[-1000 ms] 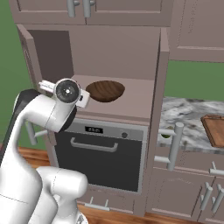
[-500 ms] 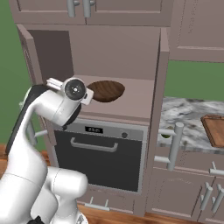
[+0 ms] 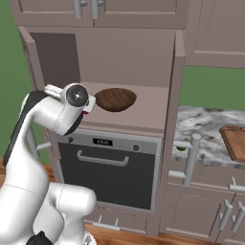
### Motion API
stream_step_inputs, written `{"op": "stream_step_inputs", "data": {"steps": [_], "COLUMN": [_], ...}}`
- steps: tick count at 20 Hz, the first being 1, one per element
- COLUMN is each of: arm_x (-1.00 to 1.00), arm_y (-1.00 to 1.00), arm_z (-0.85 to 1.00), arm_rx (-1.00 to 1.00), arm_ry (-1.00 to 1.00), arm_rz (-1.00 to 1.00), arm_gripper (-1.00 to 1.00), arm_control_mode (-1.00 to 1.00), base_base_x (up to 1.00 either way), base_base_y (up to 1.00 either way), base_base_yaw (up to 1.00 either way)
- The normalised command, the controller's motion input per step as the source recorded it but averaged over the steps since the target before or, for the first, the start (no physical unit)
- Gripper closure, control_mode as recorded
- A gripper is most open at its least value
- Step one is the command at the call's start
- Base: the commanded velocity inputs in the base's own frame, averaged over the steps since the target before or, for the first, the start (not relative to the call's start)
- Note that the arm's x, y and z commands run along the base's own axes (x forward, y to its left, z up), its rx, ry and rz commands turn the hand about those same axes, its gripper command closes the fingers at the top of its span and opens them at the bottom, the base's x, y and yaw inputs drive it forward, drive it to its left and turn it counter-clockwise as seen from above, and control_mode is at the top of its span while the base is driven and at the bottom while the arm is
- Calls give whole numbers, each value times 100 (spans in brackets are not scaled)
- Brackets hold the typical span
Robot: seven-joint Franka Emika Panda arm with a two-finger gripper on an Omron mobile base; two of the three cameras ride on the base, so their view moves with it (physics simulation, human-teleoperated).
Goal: Open the cabinet. Place the bowl and condiment on the counter. Then place the lime and garlic on the cutting board.
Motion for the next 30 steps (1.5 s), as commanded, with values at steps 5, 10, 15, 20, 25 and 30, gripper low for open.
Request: {"op": "stream_step_inputs", "data": {"steps": [5, 10, 15, 20, 25, 30], "arm_x": [-3, -7, -8, -13, -12, -7], "arm_y": [49, 48, 51, 61, 69, 68], "arm_z": [0, 0, 0, 0, 0, 0], "arm_rx": [0, 0, 0, 0, 0, 0], "arm_ry": [0, 0, 0, 0, 0, 0], "arm_rz": [6, 7, 7, 9, 9, 7], "arm_gripper": [-100, -100, -100, -100, -100, -100], "arm_control_mode": [-100, -100, -100, -100, -100, -100], "base_base_x": [0, 0, 0, 0, 0, 0], "base_base_y": [0, 0, 0, 0, 0, 0], "base_base_yaw": [0, 0, 0, 0, 0, 0]}}
